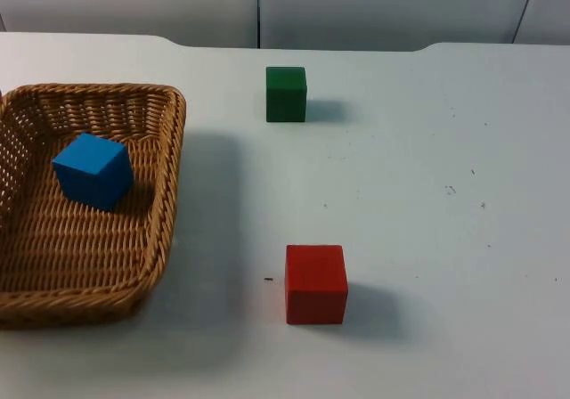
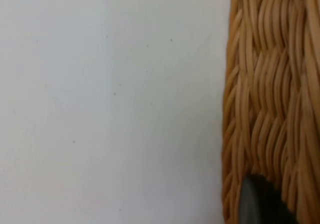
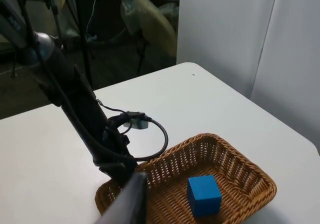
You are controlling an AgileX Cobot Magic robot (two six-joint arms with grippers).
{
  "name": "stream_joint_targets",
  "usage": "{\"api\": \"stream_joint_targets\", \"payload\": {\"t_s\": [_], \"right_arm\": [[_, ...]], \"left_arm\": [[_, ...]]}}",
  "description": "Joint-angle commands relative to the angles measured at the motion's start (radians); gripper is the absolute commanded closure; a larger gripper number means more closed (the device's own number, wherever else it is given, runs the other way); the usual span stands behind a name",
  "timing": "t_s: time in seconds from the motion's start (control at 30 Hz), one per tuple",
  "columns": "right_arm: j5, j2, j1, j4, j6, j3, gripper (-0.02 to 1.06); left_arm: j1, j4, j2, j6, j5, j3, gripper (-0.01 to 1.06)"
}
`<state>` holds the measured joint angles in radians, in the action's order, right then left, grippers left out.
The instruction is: Pick up the basket with the left hand and place the blue cube into the basket with the right hand.
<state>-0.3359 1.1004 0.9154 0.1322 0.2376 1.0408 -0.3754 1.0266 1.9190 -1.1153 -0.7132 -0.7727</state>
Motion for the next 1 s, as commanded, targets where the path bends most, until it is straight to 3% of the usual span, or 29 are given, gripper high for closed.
{"api": "stream_joint_targets", "payload": {"t_s": [0.0,0.2,0.33,0.4,0.53,0.57,0.67,0.77,0.97], "right_arm": [[-0.004,-0.007,0.003,0.003,-0.002,-0.006,-0.01],[-0.010,-0.007,0.003,0.003,-0.002,-0.006,-0.01],[-0.017,-0.007,0.003,0.003,-0.002,-0.006,-0.01],[-0.019,-0.007,0.003,0.003,-0.002,-0.006,-0.01],[-0.027,-0.007,0.003,0.003,-0.002,-0.006,-0.01],[-0.027,-0.007,0.003,0.003,-0.002,-0.006,-0.01],[-0.033,-0.007,0.003,0.003,-0.002,-0.006,-0.01],[-0.036,-0.007,0.003,0.003,-0.002,-0.006,-0.01],[-0.047,-0.007,0.003,0.003,-0.002,-0.006,-0.01]], "left_arm": [[-0.001,0.017,0.002,-0.001,0.030,-0.005,1.05],[-0.001,0.017,0.002,-0.003,0.058,-0.005,1.03],[-0.001,0.017,0.002,-0.007,0.062,-0.005,0.86],[-0.001,0.017,0.002,-0.007,0.062,-0.005,0.83],[-0.001,0.016,-0.004,-0.007,0.062,-0.005,0.54],[-0.001,0.016,-0.004,-0.007,0.062,-0.005,0.54],[-0.001,0.019,-0.006,-0.007,0.038,-0.005,0.31],[-0.001,0.019,-0.006,-0.007,0.016,-0.006,0.23],[-0.001,0.041,-0.011,0.005,0.001,-0.006,0.23]]}}
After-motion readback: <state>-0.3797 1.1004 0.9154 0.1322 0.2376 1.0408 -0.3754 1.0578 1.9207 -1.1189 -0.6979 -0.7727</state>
